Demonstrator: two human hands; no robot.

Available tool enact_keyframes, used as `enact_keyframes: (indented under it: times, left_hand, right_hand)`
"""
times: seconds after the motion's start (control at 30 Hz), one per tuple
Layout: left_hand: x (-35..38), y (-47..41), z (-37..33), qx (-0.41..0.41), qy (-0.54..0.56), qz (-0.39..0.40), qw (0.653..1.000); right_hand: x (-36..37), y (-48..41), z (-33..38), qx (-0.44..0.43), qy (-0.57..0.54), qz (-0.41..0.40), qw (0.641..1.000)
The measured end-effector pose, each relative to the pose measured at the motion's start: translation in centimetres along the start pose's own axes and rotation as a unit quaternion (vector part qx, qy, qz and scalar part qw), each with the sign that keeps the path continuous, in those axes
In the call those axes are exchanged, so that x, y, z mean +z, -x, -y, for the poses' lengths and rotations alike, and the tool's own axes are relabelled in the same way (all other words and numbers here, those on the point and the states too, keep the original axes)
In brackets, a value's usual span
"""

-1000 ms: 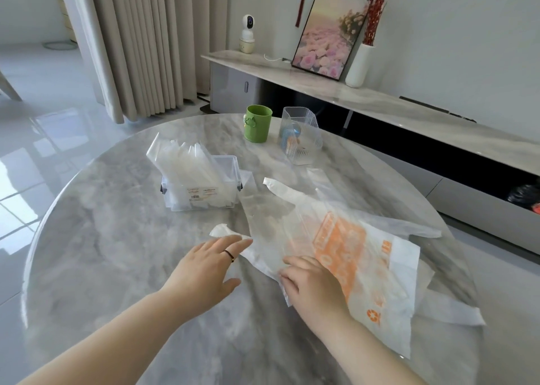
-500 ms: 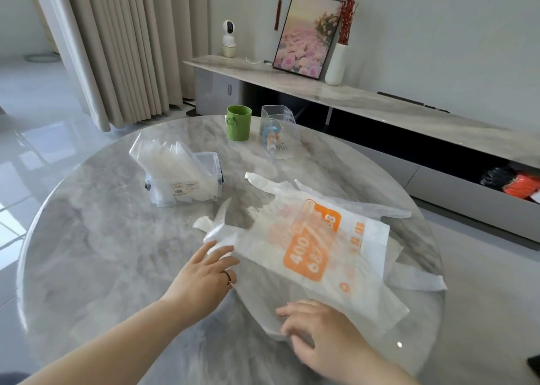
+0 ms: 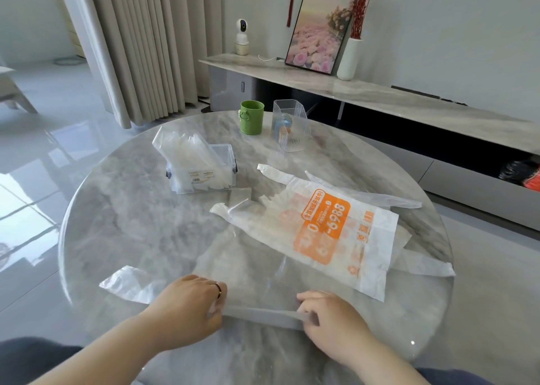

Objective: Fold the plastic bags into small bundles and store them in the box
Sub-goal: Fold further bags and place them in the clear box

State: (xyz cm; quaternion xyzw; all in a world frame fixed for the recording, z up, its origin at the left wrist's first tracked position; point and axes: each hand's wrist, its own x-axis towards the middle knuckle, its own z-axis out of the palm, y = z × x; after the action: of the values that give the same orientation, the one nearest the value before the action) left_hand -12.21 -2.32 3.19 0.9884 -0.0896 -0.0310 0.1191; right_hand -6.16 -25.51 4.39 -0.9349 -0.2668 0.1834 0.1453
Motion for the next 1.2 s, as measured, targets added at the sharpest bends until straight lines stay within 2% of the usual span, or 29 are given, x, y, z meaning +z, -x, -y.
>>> enact_keyframes:
  times: [0.13,0.3,0.43,0.53,0.63,0.7,0.73,0.77,0.83,0.9,0.97,1.07,1.17,1.2]
  left_hand:
    - [-0.7,0.0,1.8,-0.046,0.048,0.077,0.995]
    - [-2.6,-0.4,3.4,-0.163,0.088,0.130,0.974]
    - [-4.2,0.4,5.5,-0.184,0.279,0.155,0.930]
    - [-5.2,0.1,6.0,-0.186,0.414,0.100,0.886]
    - [-5.8,-1.3,5.6,-0.222,0.500,0.003,0.837]
    - [-5.4,-2.6,5.5,-0.288,0.502,-0.108,0.808]
    - [-5.2,-3.3,5.5,-0.320,0.466,-0.169,0.807]
    - [-5.0,-3.8,5.2,-0.343,0.410,-0.219,0.816]
    - [-4.4,-4.6,4.8,-0.348,0.286,-0.264,0.853]
    - [-3.4,-5.1,3.8,-0.288,0.171,-0.286,0.898]
    - [-2.1,-5.4,2.2,-0.183,0.092,-0.282,0.937]
    - [1.2,-5.8,-0.2,-0.040,-0.017,-0.156,0.987]
    - [3.5,-6.2,-1.3,-0.020,-0.060,-0.010,0.998]
    - [3.9,-6.3,-1.4,-0.017,-0.070,0.009,0.997]
  right_hand:
    - [-0.7,0.1,-1.1,0.027,-0.084,0.051,0.995]
    - [-1.9,0.7,-2.1,0.075,-0.153,0.079,0.982]
    - [-1.9,0.6,-3.6,0.123,-0.215,0.048,0.968]
    - [-1.8,0.0,-4.1,0.173,-0.241,-0.012,0.955]
    - [-2.0,-1.0,-4.5,0.217,-0.279,-0.058,0.934]
    - [-2.0,-1.8,-4.6,0.247,-0.273,-0.090,0.926]
    - [-1.7,-2.2,-4.9,0.261,-0.260,-0.098,0.925]
    - [-1.3,-2.7,-5.3,0.268,-0.248,-0.102,0.925]
    - [-1.1,-3.2,-5.2,0.277,-0.216,-0.112,0.930]
    - [-0.9,-3.6,-5.3,0.280,-0.194,-0.119,0.933]
    - [-0.9,-3.8,-5.2,0.282,-0.175,-0.125,0.935]
    - [-0.9,-3.9,-5.0,0.292,-0.157,-0.126,0.935]
    - [-0.7,-4.0,-4.9,0.291,-0.158,-0.122,0.936]
    - [-0.7,-4.0,-5.0,0.291,-0.158,-0.118,0.936]
